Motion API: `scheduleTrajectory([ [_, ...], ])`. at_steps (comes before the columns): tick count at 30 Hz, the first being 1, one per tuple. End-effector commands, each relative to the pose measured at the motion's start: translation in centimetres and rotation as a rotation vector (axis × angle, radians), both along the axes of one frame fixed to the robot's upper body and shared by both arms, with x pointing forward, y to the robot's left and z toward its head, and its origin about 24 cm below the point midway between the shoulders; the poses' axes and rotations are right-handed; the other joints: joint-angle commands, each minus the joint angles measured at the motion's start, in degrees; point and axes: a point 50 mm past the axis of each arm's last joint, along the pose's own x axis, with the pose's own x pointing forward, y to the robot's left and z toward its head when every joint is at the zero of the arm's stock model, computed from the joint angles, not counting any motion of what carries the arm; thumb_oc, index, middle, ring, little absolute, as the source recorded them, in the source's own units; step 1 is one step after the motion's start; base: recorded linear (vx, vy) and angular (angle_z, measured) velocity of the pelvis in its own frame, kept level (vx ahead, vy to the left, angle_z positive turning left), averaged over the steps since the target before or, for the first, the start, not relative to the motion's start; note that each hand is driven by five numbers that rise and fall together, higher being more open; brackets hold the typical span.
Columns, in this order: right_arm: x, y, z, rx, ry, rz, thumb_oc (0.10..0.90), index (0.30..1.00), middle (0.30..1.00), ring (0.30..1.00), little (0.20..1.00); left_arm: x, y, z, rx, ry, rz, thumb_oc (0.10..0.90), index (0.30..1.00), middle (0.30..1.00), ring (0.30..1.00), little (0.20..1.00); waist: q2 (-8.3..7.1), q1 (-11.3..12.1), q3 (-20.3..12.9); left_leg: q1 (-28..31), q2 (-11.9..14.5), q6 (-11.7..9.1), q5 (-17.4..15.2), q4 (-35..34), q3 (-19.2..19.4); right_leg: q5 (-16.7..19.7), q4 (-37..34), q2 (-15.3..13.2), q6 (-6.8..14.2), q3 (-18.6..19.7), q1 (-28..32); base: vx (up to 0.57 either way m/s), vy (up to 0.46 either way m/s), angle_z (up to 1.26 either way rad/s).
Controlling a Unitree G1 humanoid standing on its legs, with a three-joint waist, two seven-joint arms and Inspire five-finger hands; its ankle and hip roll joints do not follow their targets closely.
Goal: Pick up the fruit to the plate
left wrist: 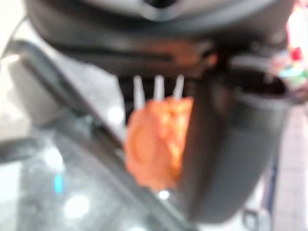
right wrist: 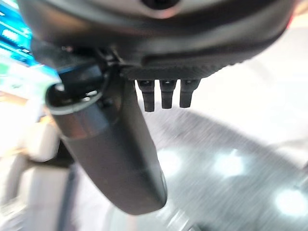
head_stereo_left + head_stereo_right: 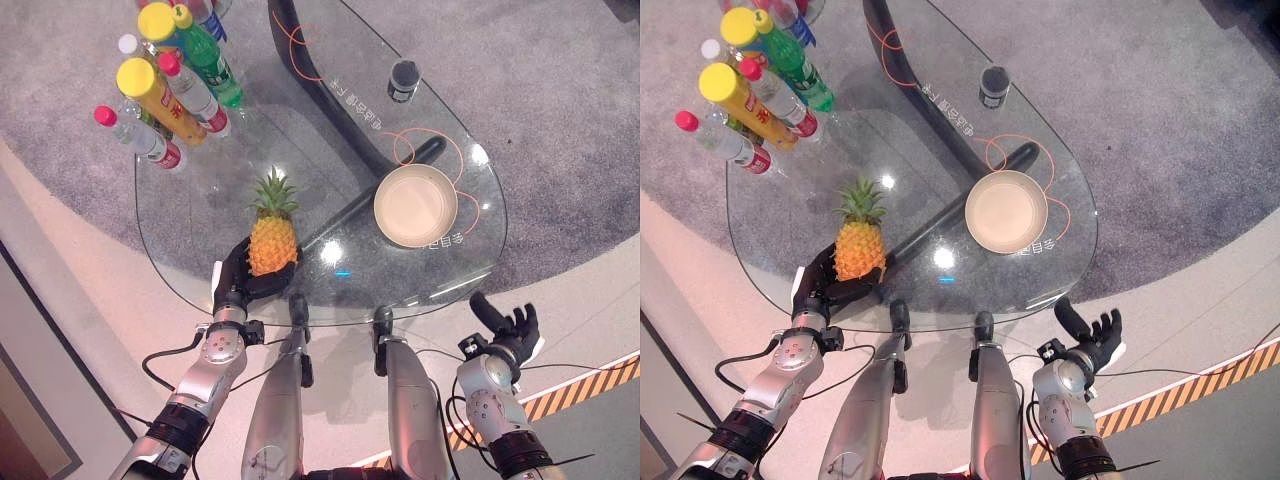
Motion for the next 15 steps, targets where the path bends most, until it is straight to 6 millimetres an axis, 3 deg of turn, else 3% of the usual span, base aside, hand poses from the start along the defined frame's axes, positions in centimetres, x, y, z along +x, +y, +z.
scheduleTrajectory([
  [1,-0.5,-0.3,4.4,-0.141,-0.283,0.07,0.8,0.9,0.9,0.9,0.9,0.3,-0.1,5.9,0.047,-0.318,-0.066,0.1,0.3,0.3,0.3,0.2,-1.85,-0.11,-0.52,-0.02,-3.9,2.14,-6.62,10.01,-2.71,11.57,-14.86,1.98,-0.19,-3.22,6.44,0.0,0.0,0.0],
  [9,-0.3,2.7,9.1,-0.192,-0.587,0.391,0.8,0.9,0.9,0.9,0.9,-0.9,-0.7,7.8,0.113,-0.447,-0.17,0.1,0.3,0.3,0.3,0.2,-1.8,0.56,-0.52,-0.09,-3.97,2.21,-6.86,9.93,-2.69,11.12,-14.55,1.79,-0.02,-3.54,6.21,0.0,0.0,0.0],
  [15,0.2,5.3,11.2,-0.165,-0.708,0.6,0.8,0.9,0.9,0.9,0.9,-1.1,-1.7,9.6,0.151,-0.519,-0.247,0.1,0.3,0.3,0.3,0.2,-1.74,1.3,-0.52,-0.55,-4.2,2.12,-7.14,10.56,-2.85,11.12,-14.32,1.39,0.11,-4.06,6.02,0.0,0.0,0.0],
])
